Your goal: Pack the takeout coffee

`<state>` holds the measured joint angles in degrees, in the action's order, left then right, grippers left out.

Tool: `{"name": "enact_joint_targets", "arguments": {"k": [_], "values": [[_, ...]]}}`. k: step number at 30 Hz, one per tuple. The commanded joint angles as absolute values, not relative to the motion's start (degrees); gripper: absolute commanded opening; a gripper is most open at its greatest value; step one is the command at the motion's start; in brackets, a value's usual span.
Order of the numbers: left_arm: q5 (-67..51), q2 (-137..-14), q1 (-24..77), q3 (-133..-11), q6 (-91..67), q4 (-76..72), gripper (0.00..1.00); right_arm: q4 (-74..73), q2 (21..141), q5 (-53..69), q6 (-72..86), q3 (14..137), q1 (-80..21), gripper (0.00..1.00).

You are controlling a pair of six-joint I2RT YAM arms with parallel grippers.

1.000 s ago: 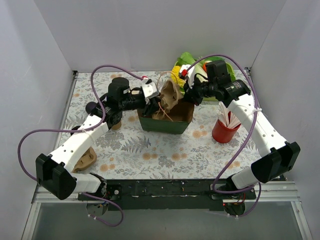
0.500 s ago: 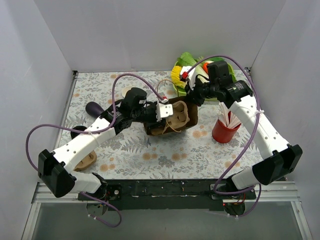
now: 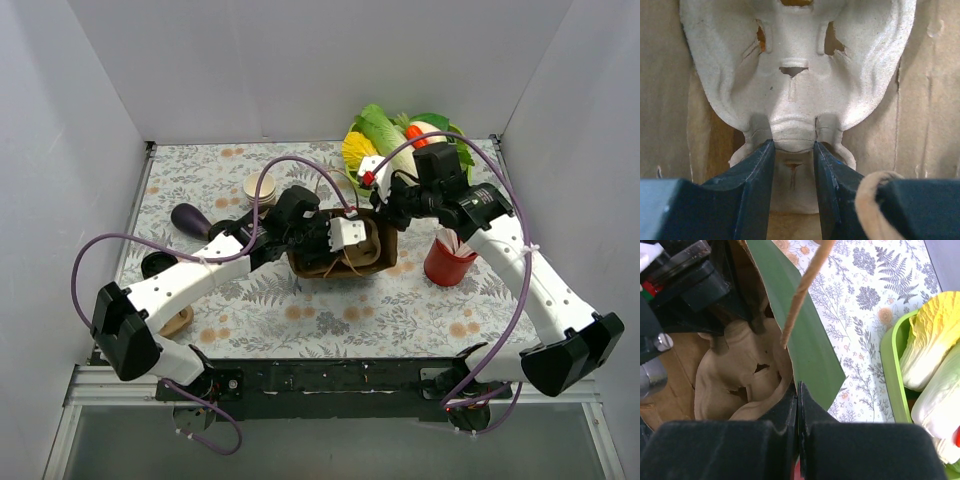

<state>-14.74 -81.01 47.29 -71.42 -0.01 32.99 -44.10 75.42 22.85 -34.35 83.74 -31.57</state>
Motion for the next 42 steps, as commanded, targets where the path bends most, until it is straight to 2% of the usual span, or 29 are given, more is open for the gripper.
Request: {"name": "enact_joint_targets", "arguments": {"k": [1,4,8,16,17,18,21,25,29,34,38,42], "values": [[-12.13,-80.42,47.2,-74.09,-3.6,33.22,0.0,-40.26,72.08,21.36,-31.38,80.78,-31.82,0.01],[-15.62,-78.5,46.67,-73.31,-7.54,33.58,0.0,-39.46,70.67,21.53,-30.41,78.5,-31.82,0.01],[-19.86,-73.66,45.79,-67.33,-11.07,25.86,0.0,-38.67,69.96,21.62,-29.18,76.64,-31.82,0.01],[-24.08,-74.53,45.09,-65.83,-14.24,24.43,0.0,-38.58,69.87,19.69,-29.44,76.11,-31.82,0.01],[-23.91,-74.88,45.09,-65.83,-13.98,25.3,0.0,-38.5,69.87,18.9,-29.27,76.98,-31.82,0.08],[-23.65,-75.14,45.09,-66.0,-13.89,25.75,0.0,-38.24,69.79,18.37,-28.05,77.69,-31.73,0.25],[-23.82,-75.5,45.09,-66.62,-14.06,27.42,0.0,-39.19,69.96,17.84,-26.46,84.34,-31.73,0.46],[-23.12,-75.94,45.09,-67.67,-14.59,29.09,0.0,-44.29,68.47,22.4,-29.42,90.7,-31.73,0.52],[-22.33,-76.9,45.09,-68.03,-14.59,29.62,0.0,-45.62,62.76,30.23,-35.15,85.01,-32.17,0.53],[-19.87,-79.54,45.09,-69.34,-14.42,30.84,0.0,-47.63,61.61,31.37,-39.54,80.86,-34.63,0.36],[-17.59,-82.34,45.09,-73.02,-10.21,35.23,0.0,-48.34,60.82,32.87,-43.14,79.55,-36.56,0.33],[-15.13,-86.12,45.35,-78.38,-7.57,42.09,0.0,-42.56,58.54,28.31,-40.71,78.75,-37.53,0.27]]}}
